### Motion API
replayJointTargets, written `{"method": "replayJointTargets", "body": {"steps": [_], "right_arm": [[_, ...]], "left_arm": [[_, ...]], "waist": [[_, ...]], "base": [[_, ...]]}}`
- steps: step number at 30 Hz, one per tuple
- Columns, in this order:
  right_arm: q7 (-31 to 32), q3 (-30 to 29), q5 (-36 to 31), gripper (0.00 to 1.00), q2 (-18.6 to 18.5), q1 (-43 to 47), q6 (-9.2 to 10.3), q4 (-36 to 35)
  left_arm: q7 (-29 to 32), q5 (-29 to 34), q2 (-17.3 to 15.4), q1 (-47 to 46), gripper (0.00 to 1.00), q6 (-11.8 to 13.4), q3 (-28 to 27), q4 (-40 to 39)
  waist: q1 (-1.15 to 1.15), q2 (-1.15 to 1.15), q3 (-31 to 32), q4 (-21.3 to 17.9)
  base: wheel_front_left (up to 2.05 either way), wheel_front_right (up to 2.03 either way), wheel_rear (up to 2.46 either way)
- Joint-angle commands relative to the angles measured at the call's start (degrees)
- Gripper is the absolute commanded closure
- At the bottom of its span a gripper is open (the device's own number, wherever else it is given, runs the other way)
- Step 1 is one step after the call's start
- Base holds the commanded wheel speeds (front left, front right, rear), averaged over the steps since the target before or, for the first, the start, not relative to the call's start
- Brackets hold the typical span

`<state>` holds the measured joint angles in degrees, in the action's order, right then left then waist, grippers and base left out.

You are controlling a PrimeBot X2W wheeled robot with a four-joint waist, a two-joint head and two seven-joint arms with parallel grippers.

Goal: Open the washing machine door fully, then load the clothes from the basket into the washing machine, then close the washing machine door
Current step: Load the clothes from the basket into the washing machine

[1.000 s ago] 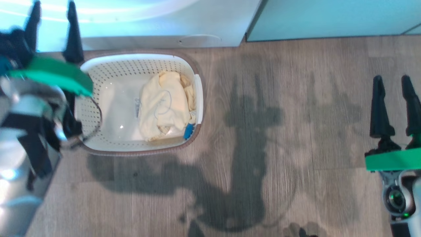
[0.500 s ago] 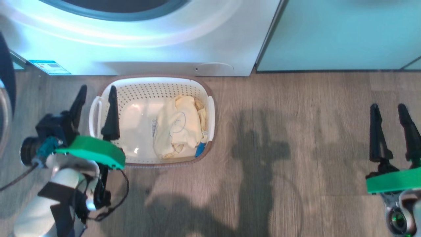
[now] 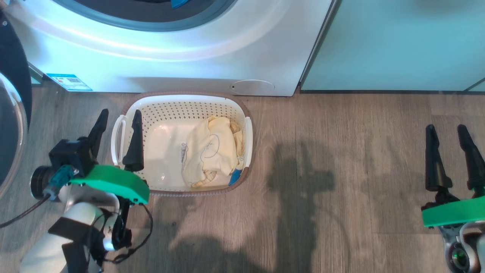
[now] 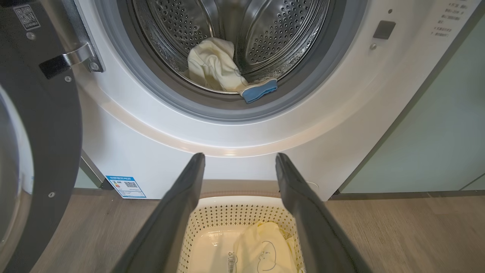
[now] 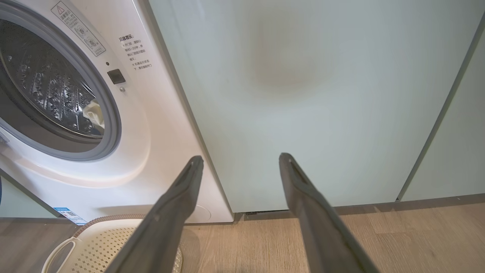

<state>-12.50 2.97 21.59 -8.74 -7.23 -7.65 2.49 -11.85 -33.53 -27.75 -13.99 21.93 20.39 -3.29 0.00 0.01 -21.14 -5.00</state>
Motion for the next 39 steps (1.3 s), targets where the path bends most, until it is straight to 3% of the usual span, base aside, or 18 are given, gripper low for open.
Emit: {"method": "replayJointTargets", "body": {"steps": [1, 14, 24, 30, 39], "right_arm": [[0.4, 0.9, -0.5, 0.00, -1.2, 0.1, 0.16, -2.1], [0.2, 1.1, -0.1, 0.00, -0.8, -0.5, 0.16, -2.7], [-0.9, 2.3, 0.9, 0.00, -0.2, -2.6, 0.16, -2.0], [-1.8, 3.5, 2.2, 0.00, 0.8, -4.6, 0.16, -0.9], [-2.5, 5.5, 3.4, 0.00, 2.6, -8.1, 0.16, 0.9]], "left_arm": [[0.1, -0.5, -1.3, -0.7, 0.00, 0.3, -2.3, -1.7], [0.5, -1.8, -0.5, -4.5, 0.00, -1.0, -2.3, -0.4], [2.9, -3.4, -1.7, -13.6, 0.00, -4.5, -3.0, 4.1], [5.9, -3.3, -4.0, -21.1, 0.00, -6.6, -3.2, 7.1], [15.4, -2.2, -9.0, -36.1, 0.00, -9.9, -2.3, 11.9]], "waist": [[0.00, -0.01, 0.0, 0.0], [0.00, -0.01, -2.4, -0.7], [0.00, -0.01, -7.0, -4.0], [0.00, -0.01, -10.6, -6.9], [0.00, -0.01, -15.9, -11.7]], "base": [[0.00, 0.00, 0.00], [0.00, 0.00, 0.00], [0.00, 0.00, 0.00], [0.00, 0.00, 0.00], [0.00, 0.00, 0.00]]}}
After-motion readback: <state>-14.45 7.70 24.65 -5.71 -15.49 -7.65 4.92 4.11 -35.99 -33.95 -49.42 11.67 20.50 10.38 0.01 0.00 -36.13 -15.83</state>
